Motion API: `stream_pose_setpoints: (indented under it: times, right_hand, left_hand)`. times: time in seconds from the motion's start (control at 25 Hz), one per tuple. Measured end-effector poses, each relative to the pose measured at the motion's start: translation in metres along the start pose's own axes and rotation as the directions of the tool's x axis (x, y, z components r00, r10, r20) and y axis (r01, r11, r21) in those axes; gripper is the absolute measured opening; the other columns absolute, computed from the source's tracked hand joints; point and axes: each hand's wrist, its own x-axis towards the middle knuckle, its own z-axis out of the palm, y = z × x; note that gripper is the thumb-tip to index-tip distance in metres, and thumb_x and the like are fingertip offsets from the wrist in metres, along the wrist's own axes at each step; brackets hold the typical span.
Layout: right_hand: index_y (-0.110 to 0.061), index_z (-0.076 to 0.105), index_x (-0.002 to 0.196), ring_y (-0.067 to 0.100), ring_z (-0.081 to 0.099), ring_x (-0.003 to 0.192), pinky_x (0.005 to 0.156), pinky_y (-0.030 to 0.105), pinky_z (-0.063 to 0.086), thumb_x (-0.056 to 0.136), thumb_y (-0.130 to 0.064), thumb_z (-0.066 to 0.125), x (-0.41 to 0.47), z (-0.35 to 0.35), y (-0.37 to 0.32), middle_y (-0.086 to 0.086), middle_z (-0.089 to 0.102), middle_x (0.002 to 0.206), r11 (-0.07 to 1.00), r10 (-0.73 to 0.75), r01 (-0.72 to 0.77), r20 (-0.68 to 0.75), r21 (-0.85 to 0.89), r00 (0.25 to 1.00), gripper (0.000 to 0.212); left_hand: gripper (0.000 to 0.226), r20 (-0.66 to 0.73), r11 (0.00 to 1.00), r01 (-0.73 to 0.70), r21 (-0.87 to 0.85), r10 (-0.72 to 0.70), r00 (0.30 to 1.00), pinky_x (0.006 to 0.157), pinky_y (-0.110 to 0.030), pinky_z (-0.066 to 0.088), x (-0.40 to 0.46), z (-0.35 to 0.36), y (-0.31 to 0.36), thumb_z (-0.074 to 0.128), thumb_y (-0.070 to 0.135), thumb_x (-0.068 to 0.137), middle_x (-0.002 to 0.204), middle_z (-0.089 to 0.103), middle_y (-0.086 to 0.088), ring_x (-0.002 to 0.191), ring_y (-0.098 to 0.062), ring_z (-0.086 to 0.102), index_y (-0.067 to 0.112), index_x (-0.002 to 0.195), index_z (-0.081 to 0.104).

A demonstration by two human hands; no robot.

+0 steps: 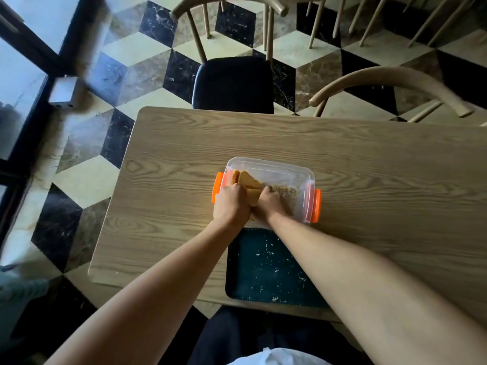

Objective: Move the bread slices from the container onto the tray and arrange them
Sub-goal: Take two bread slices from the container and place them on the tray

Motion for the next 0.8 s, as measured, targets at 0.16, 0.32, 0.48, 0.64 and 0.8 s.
stream_pose_setpoints:
  times: [0.16,0.32,0.48,0.64,0.8]
  right_hand:
    - [0.006,0.047,0.131,0.037,0.056,0.122,0.101,0.039,0.045,0.104,-0.029,0.042,-0.002,-0.006,0.003,0.023,0.058,0.129,1.000,0.006,-0.005,-0.073,0.017,0.997,0.045]
    - [-0.006,0.053,0.120,0.032,0.062,0.094,0.075,0.032,0.047,0.085,-0.040,0.064,-0.014,-0.025,0.016,0.016,0.065,0.112,1.000,0.028,-0.028,-0.110,0.001,0.994,0.050]
    - [-0.003,0.057,0.110,0.026,0.052,0.074,0.063,0.030,0.037,0.091,-0.031,0.056,-0.016,-0.031,0.024,0.015,0.069,0.100,0.999,0.016,-0.025,-0.256,-0.033,0.967,0.034]
    - [-0.005,0.060,0.107,0.029,0.063,0.088,0.069,0.035,0.042,0.098,-0.016,0.048,-0.009,-0.037,0.030,0.014,0.071,0.105,0.992,-0.038,0.006,-0.264,-0.123,0.964,0.019]
    - [-0.002,0.063,0.106,0.033,0.068,0.094,0.072,0.035,0.050,0.091,-0.010,0.056,-0.018,-0.044,0.030,0.017,0.072,0.105,0.976,-0.118,0.063,-0.261,-0.211,0.958,0.018]
  left_hand:
    - [0.010,0.001,1.000,0.028,-0.003,-0.028,1.000,0.056,-0.031,0.038,0.001,0.003,0.002,0.055,0.010,0.086,0.077,0.062,-0.012,0.068,-0.032,0.057,0.005,0.083,0.063]
    - [0.015,0.020,0.987,0.095,-0.128,-0.094,0.995,0.050,-0.026,0.034,0.006,0.012,0.007,0.065,0.014,0.078,0.068,0.055,0.001,0.071,-0.027,0.061,0.016,0.070,0.054]
    - [0.029,0.016,0.948,0.188,-0.256,-0.190,0.982,0.064,-0.031,0.045,0.012,0.029,0.020,0.072,0.020,0.077,0.094,0.066,-0.009,0.089,-0.030,0.065,0.006,0.098,0.057]
    - [0.005,0.070,0.938,0.244,-0.246,-0.234,0.970,0.044,-0.024,0.032,0.016,0.036,0.027,0.066,0.014,0.076,0.061,0.058,0.002,0.065,-0.022,0.062,0.009,0.072,0.066]
    - [0.015,0.063,0.918,0.200,-0.342,-0.190,0.980,0.052,-0.026,0.041,0.009,0.021,0.030,0.065,0.017,0.075,0.062,0.058,-0.002,0.061,-0.022,0.056,0.005,0.066,0.065]
